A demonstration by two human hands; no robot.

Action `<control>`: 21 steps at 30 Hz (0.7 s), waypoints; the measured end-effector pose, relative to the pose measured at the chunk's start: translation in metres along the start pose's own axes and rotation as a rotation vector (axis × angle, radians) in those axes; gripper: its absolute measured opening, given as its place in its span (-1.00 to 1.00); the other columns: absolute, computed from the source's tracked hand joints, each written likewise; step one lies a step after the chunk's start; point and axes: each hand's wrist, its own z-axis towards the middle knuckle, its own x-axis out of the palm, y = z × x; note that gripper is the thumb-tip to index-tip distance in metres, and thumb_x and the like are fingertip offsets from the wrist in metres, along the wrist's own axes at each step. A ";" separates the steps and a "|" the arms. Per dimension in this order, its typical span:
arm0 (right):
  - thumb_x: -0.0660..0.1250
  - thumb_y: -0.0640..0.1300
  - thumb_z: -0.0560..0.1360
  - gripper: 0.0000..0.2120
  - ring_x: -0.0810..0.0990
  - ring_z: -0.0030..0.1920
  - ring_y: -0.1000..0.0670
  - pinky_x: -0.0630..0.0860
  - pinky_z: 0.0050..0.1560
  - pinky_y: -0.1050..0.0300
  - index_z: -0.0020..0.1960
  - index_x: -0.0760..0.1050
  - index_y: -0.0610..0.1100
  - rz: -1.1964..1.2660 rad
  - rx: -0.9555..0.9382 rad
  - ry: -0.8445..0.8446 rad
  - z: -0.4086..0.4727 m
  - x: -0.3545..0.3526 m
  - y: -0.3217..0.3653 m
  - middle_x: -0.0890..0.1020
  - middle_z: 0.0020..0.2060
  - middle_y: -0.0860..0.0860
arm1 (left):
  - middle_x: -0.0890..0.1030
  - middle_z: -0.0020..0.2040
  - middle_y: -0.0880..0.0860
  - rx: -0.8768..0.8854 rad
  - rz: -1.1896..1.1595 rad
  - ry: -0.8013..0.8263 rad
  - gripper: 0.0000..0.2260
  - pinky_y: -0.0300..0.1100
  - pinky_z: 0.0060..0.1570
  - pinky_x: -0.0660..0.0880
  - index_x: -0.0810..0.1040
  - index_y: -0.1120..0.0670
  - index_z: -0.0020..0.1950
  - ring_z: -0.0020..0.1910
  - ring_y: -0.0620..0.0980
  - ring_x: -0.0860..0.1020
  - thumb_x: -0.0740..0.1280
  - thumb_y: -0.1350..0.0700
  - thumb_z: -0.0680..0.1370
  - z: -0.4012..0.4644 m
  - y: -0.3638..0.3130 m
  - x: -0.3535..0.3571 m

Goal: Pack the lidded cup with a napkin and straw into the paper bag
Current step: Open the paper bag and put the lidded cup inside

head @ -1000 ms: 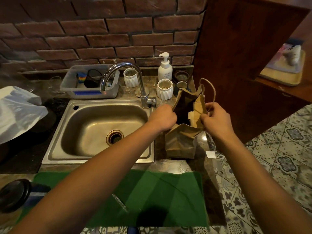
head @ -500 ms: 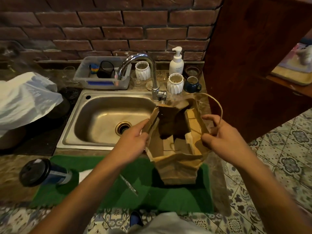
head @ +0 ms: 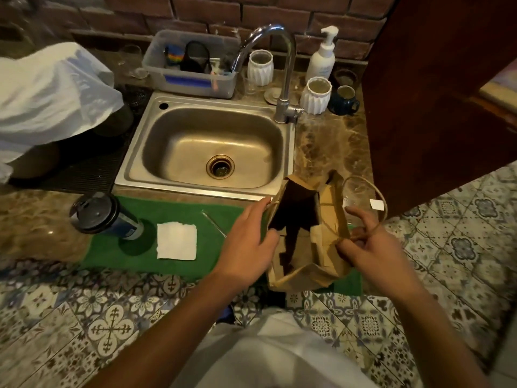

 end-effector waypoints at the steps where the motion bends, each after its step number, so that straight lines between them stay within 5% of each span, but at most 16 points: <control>1: 0.44 -0.22 0.53 -0.40 0.71 -0.20 0.09 0.67 -0.14 0.12 0.48 0.32 0.08 -0.014 -0.011 -0.016 -0.003 0.002 0.001 0.70 -0.17 0.04 | 0.32 0.55 -0.08 0.007 -0.009 0.001 -0.45 -0.15 0.45 0.24 0.17 -0.08 0.63 0.52 -0.07 0.28 0.26 0.11 0.66 -0.001 0.002 -0.001; 3: 0.45 -0.15 0.52 -0.33 0.68 -0.04 0.08 0.66 0.02 -0.04 0.54 0.27 0.09 -0.058 -0.043 -0.045 -0.008 0.006 0.007 0.67 0.01 0.07 | 0.28 0.58 -0.10 0.029 -0.018 -0.004 -0.44 -0.07 0.50 0.24 0.17 -0.09 0.63 0.54 -0.10 0.24 0.27 0.05 0.66 -0.003 0.005 -0.003; 7: 0.49 -0.06 0.49 -0.22 0.58 0.16 0.05 0.58 0.18 -0.11 0.59 0.19 0.06 -0.149 -0.113 -0.105 -0.015 0.008 0.029 0.56 0.27 0.05 | 0.23 0.59 -0.14 0.102 -0.049 -0.025 -0.44 -0.15 0.45 0.21 0.18 -0.10 0.61 0.51 -0.18 0.22 0.31 -0.03 0.65 -0.004 0.006 -0.007; 11: 0.42 0.10 0.45 -0.21 0.45 0.41 -0.05 0.47 0.36 -0.15 0.60 0.17 0.06 -0.230 -0.234 -0.163 -0.028 0.002 0.073 0.39 0.49 0.00 | 0.25 0.59 -0.11 0.144 -0.109 -0.115 -0.47 -0.02 0.53 0.24 0.24 -0.08 0.59 0.54 -0.12 0.25 0.32 0.00 0.64 -0.006 0.010 -0.025; 16: 0.38 0.11 0.53 -0.33 0.37 0.46 0.00 0.40 0.42 -0.08 0.56 0.26 -0.03 -0.309 -0.570 -0.258 -0.046 0.017 0.159 0.36 0.50 0.00 | 0.31 0.53 -0.08 0.122 -0.186 -0.307 -0.51 0.07 0.47 0.36 0.30 -0.06 0.55 0.45 -0.11 0.36 0.34 0.07 0.64 -0.017 0.041 -0.066; 21: 0.39 0.07 0.52 -0.32 0.36 0.47 0.00 0.38 0.42 0.00 0.57 0.24 -0.02 -0.348 -0.734 -0.020 -0.033 0.113 0.212 0.35 0.51 0.00 | 0.38 0.50 0.05 0.190 -0.132 -0.620 -0.54 0.12 0.45 0.37 0.37 0.02 0.51 0.46 -0.01 0.41 0.34 0.14 0.61 -0.041 0.095 -0.122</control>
